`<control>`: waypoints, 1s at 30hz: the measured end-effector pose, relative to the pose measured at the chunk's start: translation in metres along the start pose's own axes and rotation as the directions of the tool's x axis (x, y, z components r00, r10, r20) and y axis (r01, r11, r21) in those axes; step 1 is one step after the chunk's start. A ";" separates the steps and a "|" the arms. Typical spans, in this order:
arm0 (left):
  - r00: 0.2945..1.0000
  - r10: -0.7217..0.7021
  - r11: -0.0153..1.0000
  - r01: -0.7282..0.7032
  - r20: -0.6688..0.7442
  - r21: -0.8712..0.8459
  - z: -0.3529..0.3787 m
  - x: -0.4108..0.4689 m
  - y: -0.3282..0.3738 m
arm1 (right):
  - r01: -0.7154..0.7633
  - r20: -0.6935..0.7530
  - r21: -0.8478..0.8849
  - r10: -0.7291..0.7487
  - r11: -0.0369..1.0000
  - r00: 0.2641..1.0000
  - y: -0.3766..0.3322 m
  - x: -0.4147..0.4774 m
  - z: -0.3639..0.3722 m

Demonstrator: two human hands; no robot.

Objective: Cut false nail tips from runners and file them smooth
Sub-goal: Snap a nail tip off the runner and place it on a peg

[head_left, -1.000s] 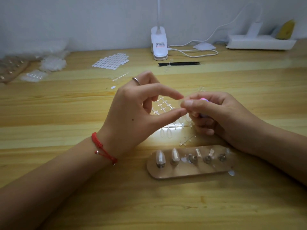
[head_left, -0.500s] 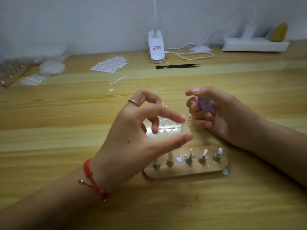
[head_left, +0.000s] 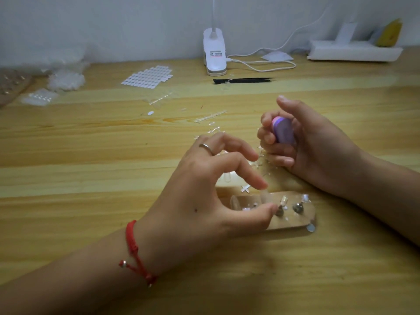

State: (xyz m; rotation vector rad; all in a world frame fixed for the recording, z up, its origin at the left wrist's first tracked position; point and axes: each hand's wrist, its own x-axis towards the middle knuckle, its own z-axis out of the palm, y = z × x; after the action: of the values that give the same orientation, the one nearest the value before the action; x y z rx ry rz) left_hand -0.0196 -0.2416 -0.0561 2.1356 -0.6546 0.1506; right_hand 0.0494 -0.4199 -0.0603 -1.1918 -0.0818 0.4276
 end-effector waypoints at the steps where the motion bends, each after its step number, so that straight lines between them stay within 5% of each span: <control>1: 1.000 -0.005 1.000 0.005 0.006 -0.002 0.000 0.000 0.000 | 0.001 0.003 0.005 -0.001 1.000 1.000 0.000 0.000 0.000; 18: 0.997 -0.045 0.999 0.046 0.068 -0.008 0.003 0.003 -0.003 | 0.005 0.017 -0.002 -0.005 1.000 1.000 0.001 0.000 0.000; 27: 0.996 -0.004 0.980 -0.013 0.085 0.199 0.003 0.002 -0.002 | 0.011 0.011 -0.001 -0.011 1.000 1.000 0.002 0.001 -0.001; 30: 0.993 -0.103 0.993 0.099 0.066 0.062 -0.006 0.007 -0.002 | 0.015 0.007 0.009 -0.015 1.000 1.000 0.002 0.001 0.000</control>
State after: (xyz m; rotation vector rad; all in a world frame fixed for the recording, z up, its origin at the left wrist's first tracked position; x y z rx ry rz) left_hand -0.0122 -0.2392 -0.0516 2.2333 -0.5868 0.0416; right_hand 0.0497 -0.4192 -0.0626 -1.1806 -0.0948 0.4181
